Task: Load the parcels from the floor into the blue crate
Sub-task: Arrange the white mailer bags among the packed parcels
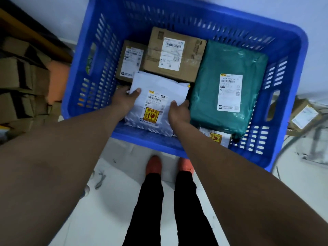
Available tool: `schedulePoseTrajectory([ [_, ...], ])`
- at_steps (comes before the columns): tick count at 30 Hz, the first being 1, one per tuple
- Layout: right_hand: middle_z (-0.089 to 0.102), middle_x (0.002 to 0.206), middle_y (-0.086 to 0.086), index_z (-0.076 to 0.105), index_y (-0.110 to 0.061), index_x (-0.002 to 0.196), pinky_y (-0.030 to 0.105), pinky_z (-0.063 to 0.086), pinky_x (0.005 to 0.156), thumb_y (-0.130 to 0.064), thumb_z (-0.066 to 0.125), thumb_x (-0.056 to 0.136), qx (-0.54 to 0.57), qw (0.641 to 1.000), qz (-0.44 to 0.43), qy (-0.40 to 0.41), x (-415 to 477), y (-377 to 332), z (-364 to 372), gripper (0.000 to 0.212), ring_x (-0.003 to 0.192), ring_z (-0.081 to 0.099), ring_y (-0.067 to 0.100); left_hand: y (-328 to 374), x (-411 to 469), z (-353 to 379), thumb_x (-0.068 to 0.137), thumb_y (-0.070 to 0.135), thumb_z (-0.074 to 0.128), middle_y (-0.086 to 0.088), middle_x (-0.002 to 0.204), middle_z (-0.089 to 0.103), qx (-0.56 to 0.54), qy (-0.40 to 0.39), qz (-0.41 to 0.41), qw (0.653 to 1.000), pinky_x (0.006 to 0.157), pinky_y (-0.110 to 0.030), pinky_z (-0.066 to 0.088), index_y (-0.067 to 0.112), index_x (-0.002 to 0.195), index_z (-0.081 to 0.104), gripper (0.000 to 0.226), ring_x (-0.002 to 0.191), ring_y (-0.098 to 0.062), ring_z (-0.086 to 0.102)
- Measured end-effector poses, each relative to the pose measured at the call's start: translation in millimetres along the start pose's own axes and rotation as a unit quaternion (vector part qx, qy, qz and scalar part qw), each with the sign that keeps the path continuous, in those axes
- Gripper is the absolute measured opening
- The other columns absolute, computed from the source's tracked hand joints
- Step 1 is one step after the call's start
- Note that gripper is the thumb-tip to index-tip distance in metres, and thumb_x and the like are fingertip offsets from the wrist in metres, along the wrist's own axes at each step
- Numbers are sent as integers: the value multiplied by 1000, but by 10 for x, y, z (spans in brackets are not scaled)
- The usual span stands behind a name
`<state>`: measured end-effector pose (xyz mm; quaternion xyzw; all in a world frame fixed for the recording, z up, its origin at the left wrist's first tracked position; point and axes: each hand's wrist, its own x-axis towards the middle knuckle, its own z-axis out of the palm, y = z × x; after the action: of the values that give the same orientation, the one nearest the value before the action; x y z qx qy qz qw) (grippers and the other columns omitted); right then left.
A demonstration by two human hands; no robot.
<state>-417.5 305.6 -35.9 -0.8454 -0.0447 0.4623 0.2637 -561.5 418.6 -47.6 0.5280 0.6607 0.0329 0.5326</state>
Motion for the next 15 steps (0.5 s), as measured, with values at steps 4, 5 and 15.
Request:
schedulePoseTrajectory([
  [4,18,165,15,9,-4,159,36,24,118,-18,40,105,12,996,-22,89,-85,38,147,64,149,27,33,-101,38,107,91,22,75,3,143,54,20,-67,13,997,104,-34,49,26,158,30,81,125,-19,56],
  [5,16,165,16,9,-1,159,32,19,119,-11,42,102,-13,994,-39,99,-107,67,179,67,150,23,32,-135,49,130,88,21,78,3,151,49,28,-76,10,997,108,-36,47,30,161,22,93,132,-20,52],
  [15,-5,168,7,14,-26,160,43,23,123,-20,58,93,-413,890,-161,-108,139,241,104,80,155,-2,28,-201,103,404,84,12,80,-11,154,43,218,-115,-64,967,102,-31,42,13,159,19,97,137,-30,46],
])
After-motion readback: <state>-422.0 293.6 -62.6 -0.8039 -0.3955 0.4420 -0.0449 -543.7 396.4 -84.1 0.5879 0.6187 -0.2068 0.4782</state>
